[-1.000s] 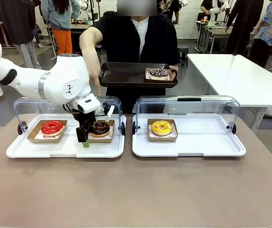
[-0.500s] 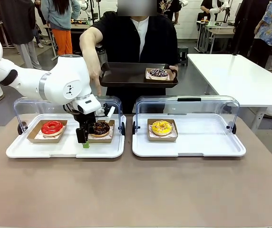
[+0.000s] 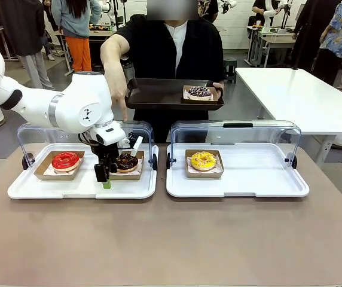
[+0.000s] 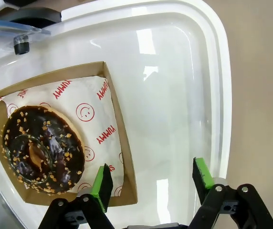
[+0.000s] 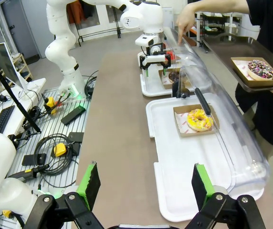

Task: Provide the desired donut to the person.
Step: Pick up and lift the Paper togo box containing the Donut pointed at by the person.

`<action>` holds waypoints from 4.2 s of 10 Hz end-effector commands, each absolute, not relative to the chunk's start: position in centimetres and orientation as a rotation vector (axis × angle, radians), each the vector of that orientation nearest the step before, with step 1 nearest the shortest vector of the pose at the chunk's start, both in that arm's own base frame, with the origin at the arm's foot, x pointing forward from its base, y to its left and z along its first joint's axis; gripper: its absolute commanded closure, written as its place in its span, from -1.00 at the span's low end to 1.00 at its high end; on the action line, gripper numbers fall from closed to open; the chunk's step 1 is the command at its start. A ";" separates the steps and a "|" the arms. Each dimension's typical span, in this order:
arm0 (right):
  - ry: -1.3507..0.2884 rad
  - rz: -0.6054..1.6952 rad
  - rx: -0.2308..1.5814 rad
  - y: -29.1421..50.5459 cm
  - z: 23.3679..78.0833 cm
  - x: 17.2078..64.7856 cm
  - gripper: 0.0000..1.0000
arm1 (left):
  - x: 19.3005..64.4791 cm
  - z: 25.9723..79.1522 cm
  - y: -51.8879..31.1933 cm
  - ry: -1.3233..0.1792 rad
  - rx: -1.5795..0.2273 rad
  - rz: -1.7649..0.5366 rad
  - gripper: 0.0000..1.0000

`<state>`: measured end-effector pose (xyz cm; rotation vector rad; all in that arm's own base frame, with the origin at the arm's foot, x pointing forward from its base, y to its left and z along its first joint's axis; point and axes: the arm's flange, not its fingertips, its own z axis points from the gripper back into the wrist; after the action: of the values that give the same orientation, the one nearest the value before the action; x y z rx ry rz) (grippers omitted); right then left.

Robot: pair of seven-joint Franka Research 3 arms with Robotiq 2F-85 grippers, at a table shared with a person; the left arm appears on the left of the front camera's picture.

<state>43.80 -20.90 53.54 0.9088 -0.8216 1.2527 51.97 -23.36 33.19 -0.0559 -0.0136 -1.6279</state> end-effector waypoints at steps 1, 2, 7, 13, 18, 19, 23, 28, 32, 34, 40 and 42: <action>-0.835 1.244 0.908 -20.7 53.4 43.8 -1.00 | 52.9 33.1 -23.5 0.010 -0.056 -1.645 -0.50; -0.835 1.244 0.908 -20.7 53.4 43.8 -1.00 | 53.0 33.0 -23.5 0.013 -0.055 -1.647 -0.22; -0.835 1.244 0.908 -20.7 53.4 43.8 -1.00 | 52.8 33.2 -23.5 0.001 -0.045 -1.661 1.00; -0.835 1.244 0.908 -20.7 53.4 43.8 -1.00 | 52.3 33.3 -23.5 0.001 -0.034 -1.701 1.00; -0.835 1.244 0.908 -20.7 53.4 43.8 -1.00 | 48.7 35.8 -22.0 -0.014 -0.035 -1.705 1.00; -0.835 1.244 0.908 -20.7 53.4 43.8 -1.00 | 47.8 36.5 -21.5 -0.028 -0.035 -1.700 1.00; -0.835 1.244 0.908 -20.7 53.4 43.8 -1.00 | 44.1 39.6 -20.1 -0.082 -0.046 -1.712 1.00; -0.835 1.244 0.908 -20.7 53.4 43.8 -1.00 | 38.7 46.7 -19.8 -0.026 -0.082 -1.608 1.00; -0.835 1.244 0.908 -20.7 53.4 43.8 -1.00 | 37.7 53.6 -19.2 -0.112 -0.102 -1.521 1.00; -0.835 1.244 0.908 -20.7 53.4 43.8 -1.00 | 37.7 55.4 -19.1 -0.127 -0.088 -1.504 1.00; -0.835 1.244 0.908 -20.7 53.4 43.8 -1.00 | 37.8 55.3 -18.6 -0.125 -0.072 -1.528 1.00; -0.835 1.244 0.908 -20.7 53.4 43.8 -1.00 | 37.8 55.3 -18.6 -0.125 -0.072 -1.528 1.00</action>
<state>43.81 -20.89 53.51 0.9095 -0.8212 1.2524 37.89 -18.57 55.38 -0.0720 -0.1245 -1.5272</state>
